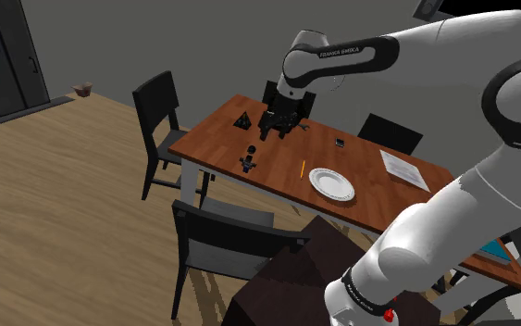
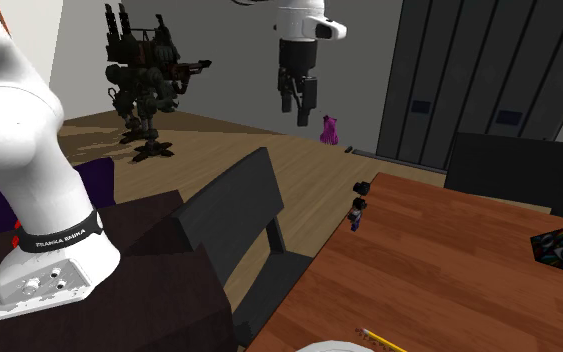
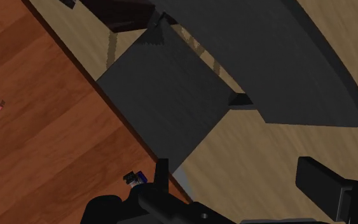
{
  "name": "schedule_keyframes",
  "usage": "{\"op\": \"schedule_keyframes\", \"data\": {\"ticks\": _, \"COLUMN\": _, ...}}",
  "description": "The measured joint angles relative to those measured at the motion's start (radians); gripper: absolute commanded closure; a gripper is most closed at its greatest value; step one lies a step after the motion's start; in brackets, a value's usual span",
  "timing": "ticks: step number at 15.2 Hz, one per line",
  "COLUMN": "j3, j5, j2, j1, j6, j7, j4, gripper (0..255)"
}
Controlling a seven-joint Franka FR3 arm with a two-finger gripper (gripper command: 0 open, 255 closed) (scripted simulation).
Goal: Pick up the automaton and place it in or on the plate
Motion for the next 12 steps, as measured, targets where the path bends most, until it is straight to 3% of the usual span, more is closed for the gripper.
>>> {"op": "schedule_keyframes", "data": {"ticks": 7, "j3": -0.033, "j5": 0.04, "j2": 0.257, "j1": -0.027, "j6": 0.08, "j7": -0.079, "j4": 0.157, "gripper": 0}}
{"op": "schedule_keyframes", "data": {"ticks": 12, "j3": -0.041, "j5": 0.078, "j2": 0.459, "j1": -0.059, "j6": 0.099, "j7": -0.129, "j4": 0.326, "gripper": 0}}
